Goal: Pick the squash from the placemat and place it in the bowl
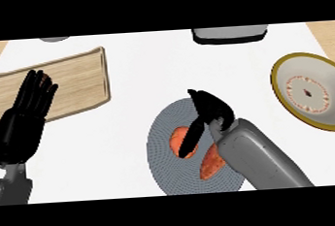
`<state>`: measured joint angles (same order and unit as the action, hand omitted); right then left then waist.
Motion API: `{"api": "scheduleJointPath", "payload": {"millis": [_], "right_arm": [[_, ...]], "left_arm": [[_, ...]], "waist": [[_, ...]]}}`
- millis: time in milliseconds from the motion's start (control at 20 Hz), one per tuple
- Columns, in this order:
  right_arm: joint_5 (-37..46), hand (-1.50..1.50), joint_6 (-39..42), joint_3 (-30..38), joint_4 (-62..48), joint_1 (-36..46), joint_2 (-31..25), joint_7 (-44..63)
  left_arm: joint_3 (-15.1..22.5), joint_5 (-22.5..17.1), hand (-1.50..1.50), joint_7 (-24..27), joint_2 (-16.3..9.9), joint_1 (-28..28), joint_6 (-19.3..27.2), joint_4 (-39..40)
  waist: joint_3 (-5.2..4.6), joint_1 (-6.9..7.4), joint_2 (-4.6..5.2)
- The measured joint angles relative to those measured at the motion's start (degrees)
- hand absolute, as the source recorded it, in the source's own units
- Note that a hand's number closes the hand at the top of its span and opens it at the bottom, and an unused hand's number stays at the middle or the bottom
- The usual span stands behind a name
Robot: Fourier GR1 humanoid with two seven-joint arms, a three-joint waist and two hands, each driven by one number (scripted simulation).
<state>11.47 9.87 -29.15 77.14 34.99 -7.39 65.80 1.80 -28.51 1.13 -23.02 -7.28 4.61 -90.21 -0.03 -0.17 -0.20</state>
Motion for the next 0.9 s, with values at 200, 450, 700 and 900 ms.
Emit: {"api": "scheduleJointPath", "payload": {"millis": [200,450,700,900], "right_arm": [[3.8,-1.5,-0.8,-1.3,1.0,-2.1,1.0,-0.7],[7.9,-1.5,-1.4,-1.6,1.8,-5.1,2.3,-1.8],[9.8,-1.5,-1.0,-1.0,-0.1,-6.2,4.0,-2.6],[11.1,-1.5,-0.9,-0.5,-3.8,-6.5,5.5,-4.1]], "left_arm": [[-0.4,0.7,0.0,-0.1,0.8,0.1,-0.4,0.0],[-0.7,2.1,0.0,-1.1,1.6,0.5,-0.2,-2.0],[-2.0,2.1,0.0,-1.2,1.8,0.5,-1.9,-1.2],[-2.5,2.9,0.0,-1.0,2.5,0.3,-2.6,-0.6]], "waist": [[0.01,0.04,0.06],[0.02,0.19,0.1],[0.02,0.25,0.15],[0.02,0.34,0.19]]}}
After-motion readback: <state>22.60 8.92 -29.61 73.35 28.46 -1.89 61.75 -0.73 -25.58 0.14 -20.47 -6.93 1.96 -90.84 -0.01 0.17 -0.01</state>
